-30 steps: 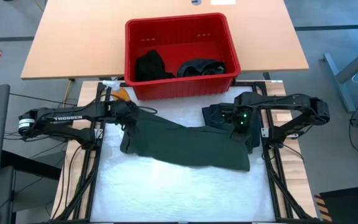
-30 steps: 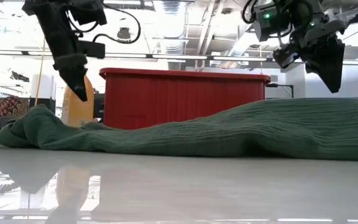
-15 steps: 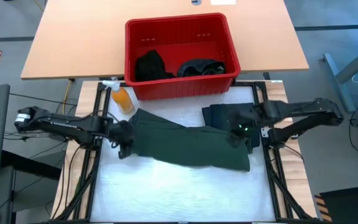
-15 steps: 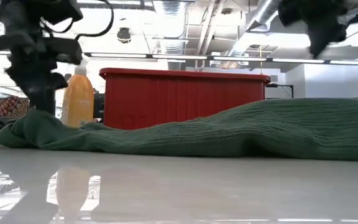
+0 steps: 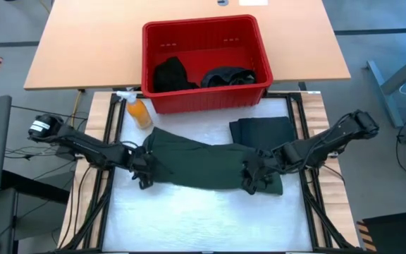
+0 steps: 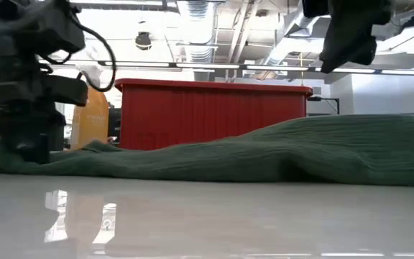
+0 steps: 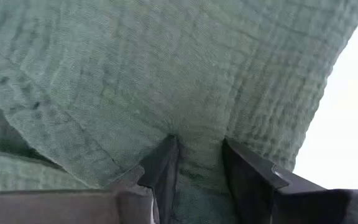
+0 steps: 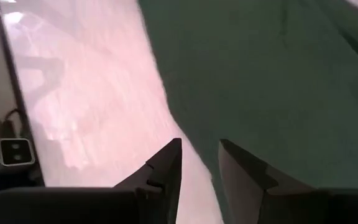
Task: Fold Laundry from Bin
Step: Fold the green polo shirt, then stack the green polo short on the top of the dark blue pants
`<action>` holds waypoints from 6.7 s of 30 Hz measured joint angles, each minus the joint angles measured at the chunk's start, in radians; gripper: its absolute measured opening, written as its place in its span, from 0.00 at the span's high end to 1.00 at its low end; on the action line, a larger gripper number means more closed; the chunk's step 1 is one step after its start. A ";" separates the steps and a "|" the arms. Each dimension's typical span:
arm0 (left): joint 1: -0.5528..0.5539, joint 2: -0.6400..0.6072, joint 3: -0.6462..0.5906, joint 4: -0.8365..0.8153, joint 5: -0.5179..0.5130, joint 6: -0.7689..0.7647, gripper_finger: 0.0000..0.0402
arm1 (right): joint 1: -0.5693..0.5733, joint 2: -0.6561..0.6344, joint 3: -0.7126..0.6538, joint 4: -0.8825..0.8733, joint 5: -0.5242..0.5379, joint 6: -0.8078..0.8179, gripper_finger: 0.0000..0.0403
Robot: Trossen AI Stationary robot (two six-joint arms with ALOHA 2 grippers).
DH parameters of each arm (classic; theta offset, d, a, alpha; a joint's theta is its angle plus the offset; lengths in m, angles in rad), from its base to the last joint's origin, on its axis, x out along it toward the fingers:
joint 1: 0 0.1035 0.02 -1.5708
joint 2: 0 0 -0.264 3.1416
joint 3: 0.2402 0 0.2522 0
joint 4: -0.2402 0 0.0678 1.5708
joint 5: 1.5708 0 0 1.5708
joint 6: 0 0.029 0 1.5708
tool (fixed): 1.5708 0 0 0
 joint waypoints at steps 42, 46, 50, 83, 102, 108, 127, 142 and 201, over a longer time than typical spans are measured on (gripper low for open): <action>-0.251 -0.275 0.109 -0.269 0.049 -0.293 0.69 | 0.542 -0.187 -0.382 -0.213 0.399 1.003 0.29; -0.251 -0.275 0.109 -0.268 0.046 -0.300 0.69 | 0.545 -0.185 -0.382 -0.204 0.471 0.986 0.29; -0.250 -0.275 0.110 -0.268 0.024 -0.295 0.69 | 0.536 -0.185 -0.386 -0.195 0.499 0.957 0.29; -0.223 -0.270 0.113 0.062 -0.075 -0.228 0.69 | 0.460 -0.185 -0.600 0.279 0.655 0.736 0.36; 0.040 0.177 0.116 0.954 -0.234 0.028 0.69 | 0.399 -0.362 -0.531 0.368 0.426 0.464 0.96; 0.102 0.438 0.284 1.035 -0.157 0.097 0.69 | 0.337 -0.472 -0.409 0.370 0.414 0.280 0.96; 0.168 0.682 0.813 0.519 0.049 0.414 0.69 | 0.207 -0.420 0.104 0.152 0.290 -0.172 0.96; 0.159 0.050 0.816 -0.150 -0.362 0.428 0.69 | -0.149 0.058 0.119 0.488 -0.134 -0.251 0.96; 0.314 0.259 0.269 0.410 0.050 0.642 0.58 | 0.147 0.135 -0.016 0.328 -0.040 0.337 0.63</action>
